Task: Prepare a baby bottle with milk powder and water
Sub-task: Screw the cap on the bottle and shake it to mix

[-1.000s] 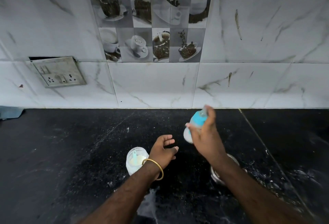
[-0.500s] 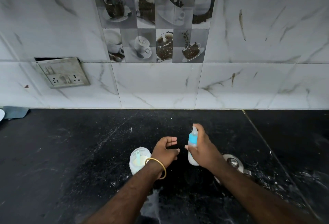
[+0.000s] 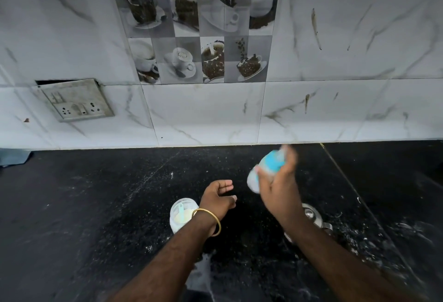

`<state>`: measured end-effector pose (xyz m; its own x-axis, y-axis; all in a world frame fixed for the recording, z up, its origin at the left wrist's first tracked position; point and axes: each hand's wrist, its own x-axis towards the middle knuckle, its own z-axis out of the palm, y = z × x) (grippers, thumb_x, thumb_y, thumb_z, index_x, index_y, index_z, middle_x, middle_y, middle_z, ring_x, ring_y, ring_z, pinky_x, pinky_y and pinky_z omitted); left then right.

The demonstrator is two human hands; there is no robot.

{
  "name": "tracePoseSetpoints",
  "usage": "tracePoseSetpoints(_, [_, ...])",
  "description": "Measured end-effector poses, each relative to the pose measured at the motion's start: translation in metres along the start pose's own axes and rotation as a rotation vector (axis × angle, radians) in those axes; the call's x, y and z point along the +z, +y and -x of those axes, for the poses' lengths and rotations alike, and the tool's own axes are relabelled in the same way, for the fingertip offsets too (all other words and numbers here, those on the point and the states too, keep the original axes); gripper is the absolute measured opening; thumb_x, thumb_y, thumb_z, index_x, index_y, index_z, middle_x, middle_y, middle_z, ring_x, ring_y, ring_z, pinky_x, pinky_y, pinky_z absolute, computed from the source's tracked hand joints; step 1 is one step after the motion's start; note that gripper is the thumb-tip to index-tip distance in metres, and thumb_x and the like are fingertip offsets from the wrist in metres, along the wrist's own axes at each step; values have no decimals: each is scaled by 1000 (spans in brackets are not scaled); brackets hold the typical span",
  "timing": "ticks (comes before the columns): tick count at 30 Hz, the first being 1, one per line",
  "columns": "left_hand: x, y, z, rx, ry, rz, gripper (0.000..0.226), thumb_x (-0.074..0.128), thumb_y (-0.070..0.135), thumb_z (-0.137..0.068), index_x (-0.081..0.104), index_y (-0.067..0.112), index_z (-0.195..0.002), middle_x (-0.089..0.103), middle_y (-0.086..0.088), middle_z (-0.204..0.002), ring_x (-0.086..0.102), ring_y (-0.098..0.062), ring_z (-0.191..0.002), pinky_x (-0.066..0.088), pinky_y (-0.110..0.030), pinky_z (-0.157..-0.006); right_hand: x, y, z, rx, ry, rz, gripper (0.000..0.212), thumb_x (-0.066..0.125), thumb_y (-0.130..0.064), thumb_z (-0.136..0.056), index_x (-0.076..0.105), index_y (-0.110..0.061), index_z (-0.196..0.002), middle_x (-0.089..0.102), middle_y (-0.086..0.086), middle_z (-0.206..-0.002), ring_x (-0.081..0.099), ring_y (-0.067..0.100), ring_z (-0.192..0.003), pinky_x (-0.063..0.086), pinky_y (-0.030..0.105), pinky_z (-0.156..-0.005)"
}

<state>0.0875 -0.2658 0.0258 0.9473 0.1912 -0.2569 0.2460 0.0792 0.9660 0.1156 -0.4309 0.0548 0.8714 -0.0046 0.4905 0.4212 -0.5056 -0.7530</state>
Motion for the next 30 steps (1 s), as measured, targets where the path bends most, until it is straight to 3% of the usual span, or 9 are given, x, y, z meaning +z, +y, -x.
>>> tracePoseSetpoints(3, [0, 0, -1, -17, 4, 42, 40, 64, -12, -83, 62, 21, -105, 68, -1, -115, 69, -23, -102, 60, -37, -85, -3, 14, 16, 70, -493, 251, 78, 67, -34, -90, 14, -34, -148, 46, 12, -145, 59, 29, -115, 48, 39, -97])
tracePoseSetpoints(8, [-4, 1, 1, -14, 23, 50, 39, 66, -11, -82, 64, 23, -103, 69, 0, -114, 70, -23, -102, 61, -33, -80, -4, 1, -8, 5, 91, -115, 80, 69, -36, -87, 17, -30, -148, 44, 5, -146, 51, 15, -126, 42, 24, -106])
tracePoseSetpoints(12, [-4, -2, 11, -19, 29, 43, 40, 65, -13, -83, 62, 18, -107, 67, -3, -115, 68, -27, -106, 60, -39, -85, 2, 10, 23, 72, -461, 196, 78, 68, -32, -89, 16, -32, -147, 44, 11, -148, 56, 26, -121, 44, 32, -96])
tracePoseSetpoints(17, [-4, 10, 7, 1, 3, 21, 41, 63, -13, -83, 62, 15, -113, 67, -2, -115, 69, -24, -103, 60, -38, -85, -1, -8, -2, -11, 117, -87, 80, 66, -37, -89, 14, -26, -149, 39, 0, -149, 45, 9, -130, 36, 19, -109])
tracePoseSetpoints(21, [-1, 9, 8, -13, -6, 19, 40, 64, -13, -84, 62, 14, -113, 66, -4, -118, 68, -25, -106, 60, -38, -85, -4, 7, 12, 58, -462, 200, 78, 67, -31, -90, 14, -32, -147, 43, 9, -148, 56, 22, -117, 45, 32, -96])
tracePoseSetpoints(22, [-3, 6, 9, -13, -11, 22, 40, 64, -12, -84, 63, 18, -110, 67, -3, -117, 69, -24, -104, 60, -36, -83, -6, 10, 12, 59, -425, 160, 77, 67, -32, -90, 14, -35, -145, 44, 9, -147, 57, 23, -117, 46, 33, -96])
tracePoseSetpoints(25, [-5, 3, 6, -5, -3, 26, 40, 65, -11, -83, 63, 23, -103, 68, -1, -115, 70, -21, -99, 61, -33, -80, -7, -4, 1, 41, 50, -99, 78, 66, -37, -89, 14, -32, -147, 43, 8, -148, 53, 20, -126, 44, 31, -105])
tracePoseSetpoints(26, [-4, 4, 4, -12, 3, 27, 39, 65, -12, -83, 63, 22, -103, 68, -2, -115, 70, -21, -97, 61, -35, -81, -5, -4, 0, 29, 67, -79, 78, 64, -36, -90, 14, -28, -149, 42, 10, -149, 51, 20, -129, 42, 28, -106])
tracePoseSetpoints(30, [1, 4, 6, -6, -14, 10, 40, 66, -11, -82, 63, 23, -102, 68, -1, -114, 70, -20, -95, 61, -35, -80, -2, 4, 15, 78, -408, 134, 79, 65, -27, -92, 14, -25, -152, 38, 14, -152, 52, 26, -126, 42, 31, -100])
